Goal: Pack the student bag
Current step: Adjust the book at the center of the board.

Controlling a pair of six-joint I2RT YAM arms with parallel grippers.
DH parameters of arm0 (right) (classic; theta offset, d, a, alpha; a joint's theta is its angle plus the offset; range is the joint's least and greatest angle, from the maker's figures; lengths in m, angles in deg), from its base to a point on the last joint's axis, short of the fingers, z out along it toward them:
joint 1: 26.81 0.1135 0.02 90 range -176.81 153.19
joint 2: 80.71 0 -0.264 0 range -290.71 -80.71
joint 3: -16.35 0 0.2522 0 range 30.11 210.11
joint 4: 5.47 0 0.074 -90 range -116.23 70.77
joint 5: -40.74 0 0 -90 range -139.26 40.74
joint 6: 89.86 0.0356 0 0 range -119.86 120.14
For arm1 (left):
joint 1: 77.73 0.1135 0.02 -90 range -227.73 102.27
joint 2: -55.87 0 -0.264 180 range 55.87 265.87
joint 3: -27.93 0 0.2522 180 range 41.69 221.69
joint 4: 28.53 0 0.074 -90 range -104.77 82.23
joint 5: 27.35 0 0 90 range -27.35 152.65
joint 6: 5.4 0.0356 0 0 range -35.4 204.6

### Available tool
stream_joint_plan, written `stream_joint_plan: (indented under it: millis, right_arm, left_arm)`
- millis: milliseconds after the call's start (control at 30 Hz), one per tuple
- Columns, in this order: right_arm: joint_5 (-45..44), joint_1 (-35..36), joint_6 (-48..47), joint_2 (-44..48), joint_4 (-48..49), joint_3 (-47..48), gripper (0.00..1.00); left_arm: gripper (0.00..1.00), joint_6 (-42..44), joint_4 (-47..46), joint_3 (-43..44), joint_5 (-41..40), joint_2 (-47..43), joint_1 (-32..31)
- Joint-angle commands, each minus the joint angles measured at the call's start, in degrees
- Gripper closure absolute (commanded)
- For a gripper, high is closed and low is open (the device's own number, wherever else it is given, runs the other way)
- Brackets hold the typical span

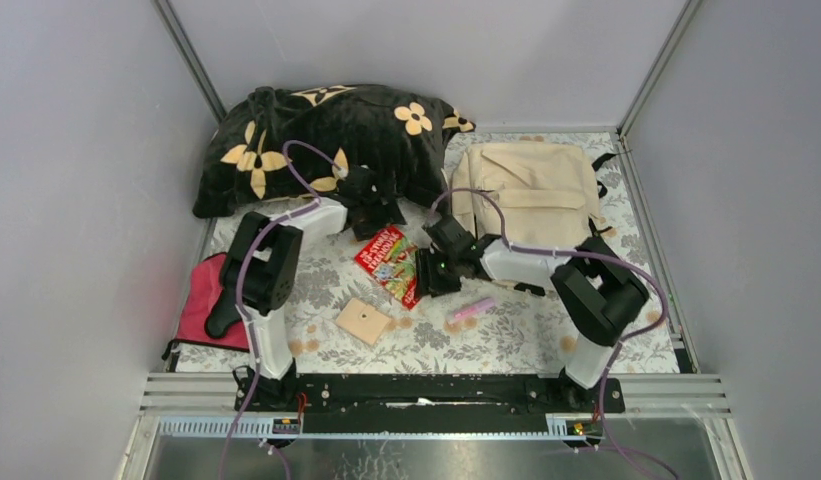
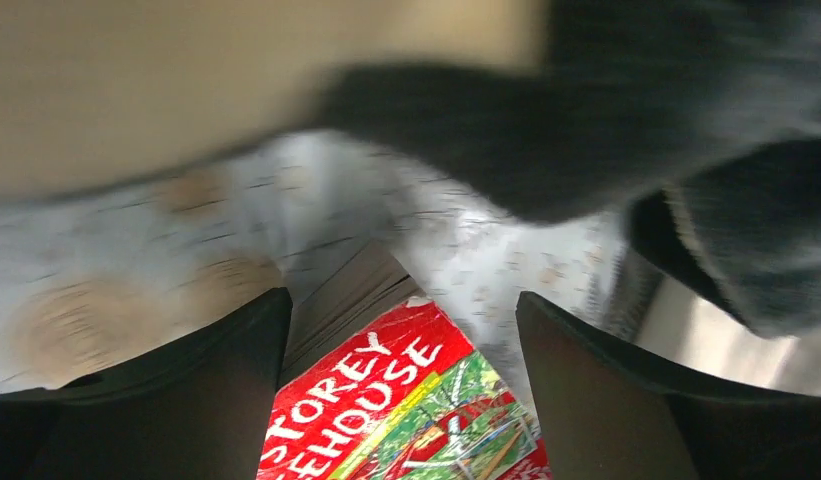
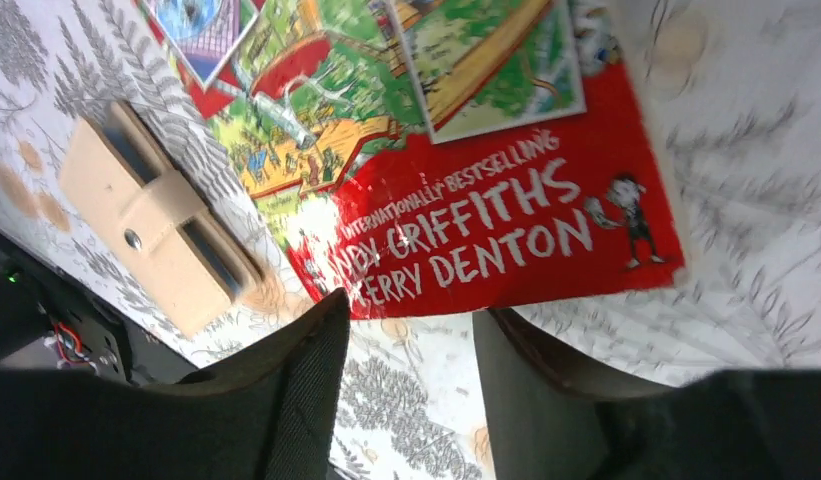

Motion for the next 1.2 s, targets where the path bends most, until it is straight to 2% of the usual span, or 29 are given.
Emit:
stream_joint_plan:
  millis: [0, 33, 133, 267, 500, 600, 833, 1167]
  right_arm:
    - [1.4, 1.8, 0.1, 7.0, 2.8, -3.4, 0.33]
    - [-0.9, 1.7, -1.3, 8.7, 2.0, -4.1, 0.22]
    - [-8.3, 1.8, -4.0, 11.6, 0.3, -3.4, 0.06]
    - [-17.0, 1.5, -6.5, 10.4, -3.6, 2.3, 0.01]
    - [-17.9, -0.1, -8.7, 3.7, -5.1, 9.4, 0.00]
    - [-17.3, -0.5, -10.7, 2.5, -6.8, 11.2, 0.00]
    - [-12.6, -1.8, -11.3, 1.1, -7.5, 11.2, 0.00]
    - [-8.1, -3.3, -5.7, -3.9, -3.4, 8.3, 0.00]
  left_arm:
    - [0.10, 1.3, -4.9, 5.0, 11.0, 3.1, -3.1]
    - [0.09, 2.3, -4.9, 5.4, 10.8, 2.3, -3.3]
    - [0.07, 5.0, -4.3, 4.2, 8.2, -2.8, -3.7]
    - [0.01, 7.0, -2.2, -1.5, 3.4, -12.4, -4.0]
    - [0.01, 3.0, 0.5, -13.9, -4.0, -26.8, -4.0]
    - [0.01, 0.5, 2.3, -17.0, -5.5, -29.2, -4.0]
    - [0.01, -4.4, 5.7, -19.5, -14.8, -32.5, -3.7]
    - [0.01, -2.9, 5.6, -19.2, -9.9, -31.5, -2.3]
